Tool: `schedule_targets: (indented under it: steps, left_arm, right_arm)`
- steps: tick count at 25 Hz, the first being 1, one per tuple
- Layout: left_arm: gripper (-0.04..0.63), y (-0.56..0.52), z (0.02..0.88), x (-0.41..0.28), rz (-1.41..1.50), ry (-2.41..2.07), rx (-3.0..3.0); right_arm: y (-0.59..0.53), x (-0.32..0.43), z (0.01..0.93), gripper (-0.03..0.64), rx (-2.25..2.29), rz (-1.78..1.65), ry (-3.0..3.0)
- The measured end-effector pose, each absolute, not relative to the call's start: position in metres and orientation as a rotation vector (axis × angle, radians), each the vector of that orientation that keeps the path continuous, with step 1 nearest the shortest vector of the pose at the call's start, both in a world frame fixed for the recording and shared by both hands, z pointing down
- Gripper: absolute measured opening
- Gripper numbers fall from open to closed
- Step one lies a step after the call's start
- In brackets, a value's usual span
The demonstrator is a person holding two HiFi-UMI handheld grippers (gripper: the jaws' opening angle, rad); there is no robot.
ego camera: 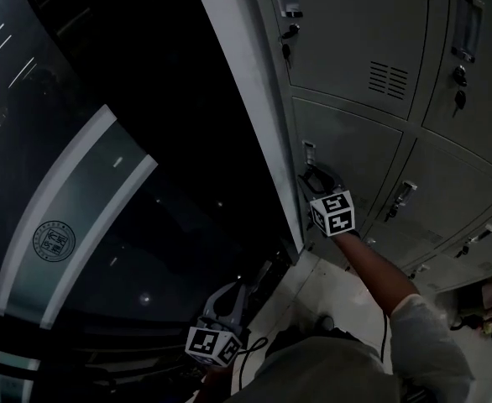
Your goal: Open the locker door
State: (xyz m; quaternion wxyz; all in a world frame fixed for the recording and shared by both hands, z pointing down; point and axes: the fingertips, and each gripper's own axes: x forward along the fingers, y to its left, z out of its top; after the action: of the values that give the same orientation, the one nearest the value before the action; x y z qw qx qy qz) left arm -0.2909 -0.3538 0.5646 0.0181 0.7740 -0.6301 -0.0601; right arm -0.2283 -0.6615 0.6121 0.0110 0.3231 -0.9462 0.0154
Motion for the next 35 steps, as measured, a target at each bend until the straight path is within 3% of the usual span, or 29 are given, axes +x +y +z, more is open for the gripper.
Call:
schedule_targets:
  steps: [4, 11, 17, 24, 31, 35]
  left_arm:
    - [0.061, -0.344, 0.572, -0.303, -0.227, -1.987, 2.326]
    - [0.061, -0.326, 0.596, -0.328, -0.257, -2.054, 2.184]
    - [0.061, -0.332, 0.604, -0.338, -0.276, -2.058, 2.142]
    - [0.061, -0.351, 0.602, -0.326, -0.284, -1.999, 2.197]
    - [0.061, -0.354, 0.612, -0.329, -0.299, -1.970, 2.176]
    - [0.061, -0.362, 0.608, -0.321, -0.300, -1.948, 2.203]
  right_arm:
    - [-0.702, -0.249, 0.629, 0.175, 1.016, 0.077, -2.884]
    - [-0.714, -0.267, 0.640, 0.127, 1.095, 0.058, -2.840]
    - [-0.707, -0.260, 0.636, 0.254, 1.230, 0.056, -2.810]
    - [-0.718, -0.279, 0.644, 0.321, 1.294, 0.082, -2.776]
    - [-0.714, -0.276, 0.641, 0.284, 1.314, 0.124, -2.758]
    - [-0.690, -0.271, 0.637, 0.208, 1.315, 0.074, -2.774]
